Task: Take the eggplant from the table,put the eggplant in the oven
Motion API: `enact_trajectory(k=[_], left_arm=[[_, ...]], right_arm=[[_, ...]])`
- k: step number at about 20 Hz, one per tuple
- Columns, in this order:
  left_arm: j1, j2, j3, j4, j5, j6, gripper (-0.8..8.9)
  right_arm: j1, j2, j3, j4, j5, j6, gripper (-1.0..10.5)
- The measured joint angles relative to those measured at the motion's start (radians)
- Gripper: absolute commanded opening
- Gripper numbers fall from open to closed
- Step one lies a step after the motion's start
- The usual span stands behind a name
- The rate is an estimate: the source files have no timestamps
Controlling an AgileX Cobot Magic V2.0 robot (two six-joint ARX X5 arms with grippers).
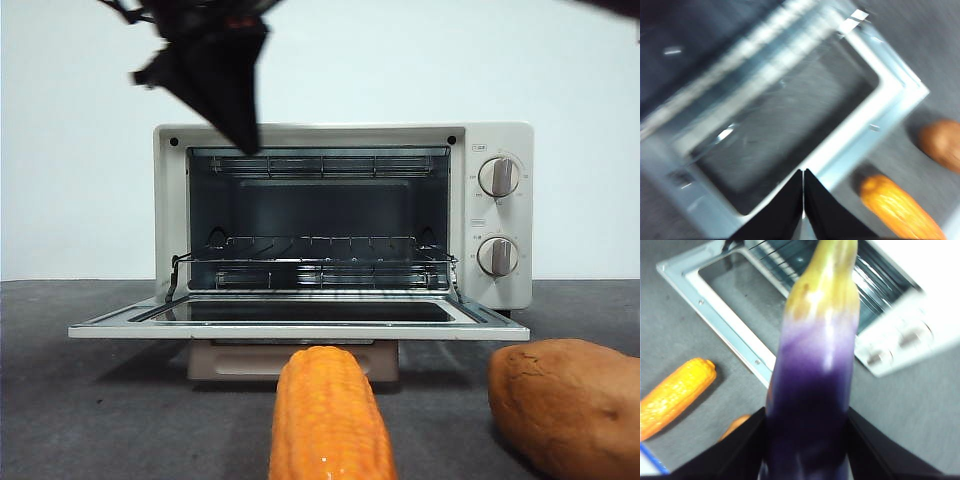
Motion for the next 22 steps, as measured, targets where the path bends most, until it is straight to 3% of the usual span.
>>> enact_trajectory(k=[8, 13, 15, 18, 22], left_arm=[[0.248, -0.385, -0.532, 0.391, -0.001, -0.149, 0.06], [0.387, -0.423, -0.696, 0.445, 0.032, -0.193, 0.06], [0.402, -0.423, -0.711, 0.472, 0.062, -0.200, 0.06], [0.406, -0.423, -0.711, 0.492, 0.071, -0.205, 0.06], [0.406, -0.423, -0.711, 0.503, 0.084, -0.208, 0.06]], right_arm=[[-0.051, 0.318, 0.000, 0.409, 0.005, -0.444, 1.5], [-0.095, 0.537, 0.000, 0.716, 0.150, -0.715, 1.5], [-0.123, 0.620, 0.000, 0.816, 0.163, -0.814, 1.5], [-0.164, 0.723, 0.000, 0.938, 0.173, -0.925, 1.5], [-0.199, 0.801, 0.000, 1.078, 0.229, -1.001, 2.1]])
